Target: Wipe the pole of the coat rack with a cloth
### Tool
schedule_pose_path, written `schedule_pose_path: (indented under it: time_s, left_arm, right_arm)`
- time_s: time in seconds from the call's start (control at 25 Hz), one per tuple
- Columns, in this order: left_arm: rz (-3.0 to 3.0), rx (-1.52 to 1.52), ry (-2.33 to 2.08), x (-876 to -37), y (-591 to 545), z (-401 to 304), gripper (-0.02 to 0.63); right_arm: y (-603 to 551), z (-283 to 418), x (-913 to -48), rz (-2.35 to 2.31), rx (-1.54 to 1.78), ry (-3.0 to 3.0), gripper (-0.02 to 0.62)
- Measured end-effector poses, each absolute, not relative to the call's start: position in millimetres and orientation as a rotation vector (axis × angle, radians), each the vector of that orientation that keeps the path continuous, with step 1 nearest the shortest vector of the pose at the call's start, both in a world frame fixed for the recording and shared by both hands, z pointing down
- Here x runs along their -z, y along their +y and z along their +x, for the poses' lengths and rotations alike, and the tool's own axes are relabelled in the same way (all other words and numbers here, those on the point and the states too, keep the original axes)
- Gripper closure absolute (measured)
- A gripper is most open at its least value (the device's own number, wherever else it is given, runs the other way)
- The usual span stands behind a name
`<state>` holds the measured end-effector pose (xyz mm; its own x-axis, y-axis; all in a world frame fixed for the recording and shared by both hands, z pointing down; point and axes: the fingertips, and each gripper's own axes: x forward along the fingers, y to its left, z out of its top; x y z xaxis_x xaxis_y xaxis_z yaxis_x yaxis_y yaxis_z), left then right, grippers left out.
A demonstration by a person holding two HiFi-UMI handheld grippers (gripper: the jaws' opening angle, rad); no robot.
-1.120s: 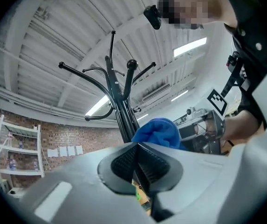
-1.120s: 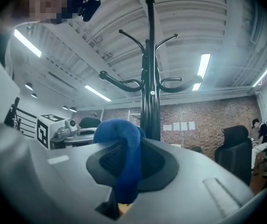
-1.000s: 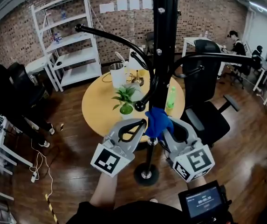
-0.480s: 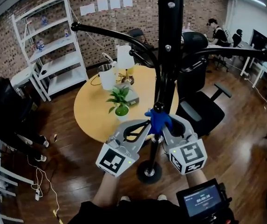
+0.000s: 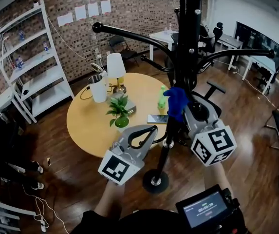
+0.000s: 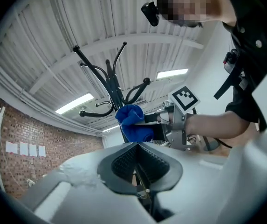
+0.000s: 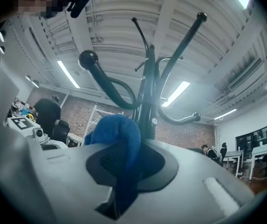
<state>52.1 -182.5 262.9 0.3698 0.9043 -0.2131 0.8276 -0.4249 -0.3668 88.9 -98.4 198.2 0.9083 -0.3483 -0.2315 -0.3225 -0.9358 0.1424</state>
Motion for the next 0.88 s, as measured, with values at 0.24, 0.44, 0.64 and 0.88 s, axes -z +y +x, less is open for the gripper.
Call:
schedule_pose_path:
  time_s: [0.24, 0.44, 0.64, 0.88]
  left_arm:
    - [-2.417, -0.645, -1.550, -236.9, -183.5, 52.3, 0.603]
    - [-2.439, -0.651, -1.556, -233.8, -181.2, 56.8, 0.603]
    - [-2.391, -0.584, -1.565, -260.6, -167.2, 59.9, 0.603]
    - [-2.382, -0.441, -1.568, -305.1, -155.9, 58.0, 0.603]
  right_arm:
    - [-97.3, 86.0, -167.4, 2.936, 0.458, -0.489, 0.543]
    - [-98.7, 89.8, -205.6, 2.858, 0.344, -0.391, 0.543]
    - [-100.1, 92.2, -301.2, 2.911, 0.027, -0.503, 0.544]
    - [-105.7, 92.1, -387.9, 2.766, -0.337, -0.477, 0.545]
